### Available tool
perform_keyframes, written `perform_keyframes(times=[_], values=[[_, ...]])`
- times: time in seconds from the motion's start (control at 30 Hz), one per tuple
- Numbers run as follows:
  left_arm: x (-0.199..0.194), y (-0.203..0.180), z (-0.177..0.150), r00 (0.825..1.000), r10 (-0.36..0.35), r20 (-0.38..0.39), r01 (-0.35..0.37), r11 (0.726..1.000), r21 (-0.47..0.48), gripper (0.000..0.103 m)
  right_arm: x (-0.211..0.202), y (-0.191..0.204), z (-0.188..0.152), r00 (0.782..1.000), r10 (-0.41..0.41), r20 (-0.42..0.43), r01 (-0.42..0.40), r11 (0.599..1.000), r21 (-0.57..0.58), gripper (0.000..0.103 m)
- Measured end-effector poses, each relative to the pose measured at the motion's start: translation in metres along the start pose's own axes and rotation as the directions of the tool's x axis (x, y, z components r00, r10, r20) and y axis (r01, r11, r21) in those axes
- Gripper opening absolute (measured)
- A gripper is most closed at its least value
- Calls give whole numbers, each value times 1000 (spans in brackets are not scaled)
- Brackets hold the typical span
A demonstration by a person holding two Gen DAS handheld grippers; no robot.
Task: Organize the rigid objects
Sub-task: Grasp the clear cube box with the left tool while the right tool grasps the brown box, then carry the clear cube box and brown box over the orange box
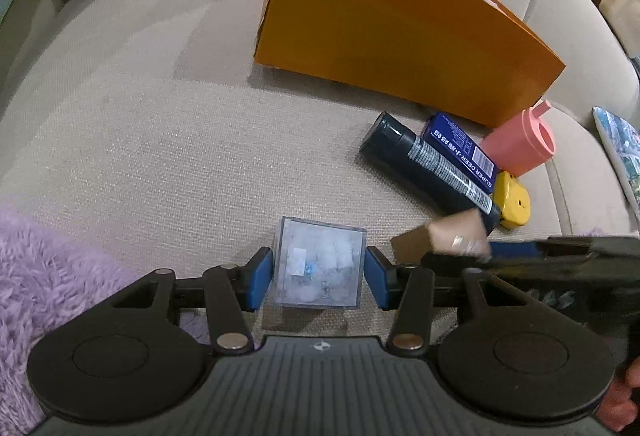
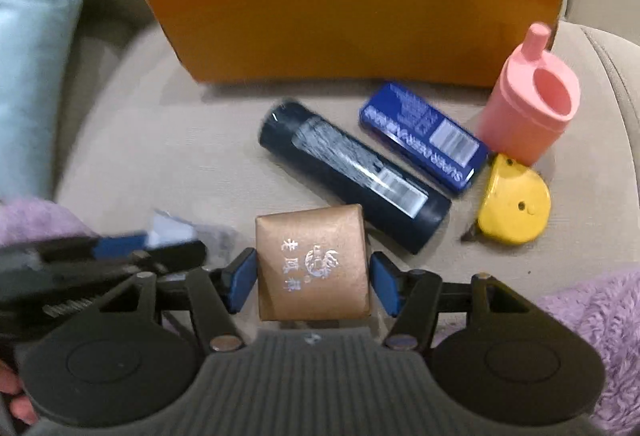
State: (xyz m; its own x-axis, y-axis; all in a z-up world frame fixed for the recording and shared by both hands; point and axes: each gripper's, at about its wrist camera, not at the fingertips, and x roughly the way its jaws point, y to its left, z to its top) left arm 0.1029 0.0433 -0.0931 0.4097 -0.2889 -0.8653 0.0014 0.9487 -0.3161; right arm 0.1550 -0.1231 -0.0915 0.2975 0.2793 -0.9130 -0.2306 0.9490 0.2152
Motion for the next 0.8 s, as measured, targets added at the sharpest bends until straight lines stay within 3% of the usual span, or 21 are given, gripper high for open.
perform_keyframes(times=[0.43,0.63,0.8], values=[[-1,2,1,1000,-20,1,20,1000,-18,58,11,9,-3,1000,-14,19,15,999,-47,63],[-27,7,3,994,-99,44,102,992,-73,57,-28,9,0,996,53,71,-49,998,-47,62],[-68,2,26,981,-158,116,168,982,-82,57,-67,15,20,987,88,137,-72,991,-117,62]])
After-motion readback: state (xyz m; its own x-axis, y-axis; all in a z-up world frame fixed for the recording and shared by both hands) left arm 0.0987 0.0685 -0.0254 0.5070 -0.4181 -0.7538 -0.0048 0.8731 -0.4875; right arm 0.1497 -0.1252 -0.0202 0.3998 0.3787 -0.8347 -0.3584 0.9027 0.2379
